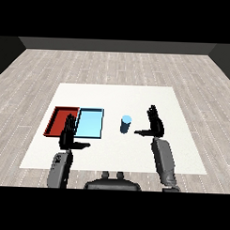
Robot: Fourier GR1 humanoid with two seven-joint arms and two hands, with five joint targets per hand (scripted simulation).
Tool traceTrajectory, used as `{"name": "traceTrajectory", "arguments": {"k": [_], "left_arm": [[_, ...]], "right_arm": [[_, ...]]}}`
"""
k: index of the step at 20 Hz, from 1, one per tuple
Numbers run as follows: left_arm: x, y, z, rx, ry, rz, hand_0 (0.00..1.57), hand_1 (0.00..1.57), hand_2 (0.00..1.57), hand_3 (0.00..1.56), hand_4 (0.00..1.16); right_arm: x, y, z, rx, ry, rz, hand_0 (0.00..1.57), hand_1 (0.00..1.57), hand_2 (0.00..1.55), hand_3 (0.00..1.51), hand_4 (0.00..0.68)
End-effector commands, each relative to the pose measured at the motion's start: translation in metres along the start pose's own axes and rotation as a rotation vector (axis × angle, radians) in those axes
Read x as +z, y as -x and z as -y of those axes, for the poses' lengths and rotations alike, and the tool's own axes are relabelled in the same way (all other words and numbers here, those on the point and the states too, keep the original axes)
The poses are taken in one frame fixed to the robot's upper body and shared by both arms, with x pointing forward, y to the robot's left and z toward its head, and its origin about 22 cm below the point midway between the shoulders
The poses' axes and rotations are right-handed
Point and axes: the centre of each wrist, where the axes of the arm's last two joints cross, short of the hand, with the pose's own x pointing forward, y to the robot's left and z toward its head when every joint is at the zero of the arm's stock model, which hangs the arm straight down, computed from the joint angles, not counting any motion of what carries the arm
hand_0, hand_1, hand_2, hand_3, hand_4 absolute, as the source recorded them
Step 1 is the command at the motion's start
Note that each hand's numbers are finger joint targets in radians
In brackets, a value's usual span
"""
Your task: Pick the blue can and put it in the blue box
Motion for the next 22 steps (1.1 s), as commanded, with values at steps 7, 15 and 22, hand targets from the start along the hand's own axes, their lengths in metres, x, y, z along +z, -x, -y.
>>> {"name": "traceTrajectory", "arguments": {"k": [7, 15, 22], "left_arm": [[-0.014, -0.012, -0.014, 0.018, -0.005, 0.012, 0.00, 0.00, 0.00, 0.00, 0.00], [-0.004, 0.012, -0.010, 0.029, -0.020, 0.008, 0.00, 0.00, 0.00, 0.00, 0.00], [0.001, 0.007, -0.003, 0.034, -0.030, 0.036, 0.00, 0.00, 0.00, 0.00, 0.00]], "right_arm": [[-0.003, 0.015, 0.004, -0.053, 0.027, -0.081, 0.00, 0.00, 0.00, 0.00, 0.000], [-0.009, 0.028, -0.004, -0.081, 0.035, -0.141, 0.00, 0.00, 0.00, 0.00, 0.000], [-0.008, 0.078, -0.015, -0.097, 0.035, -0.166, 0.00, 0.00, 0.00, 0.00, 0.000]]}}
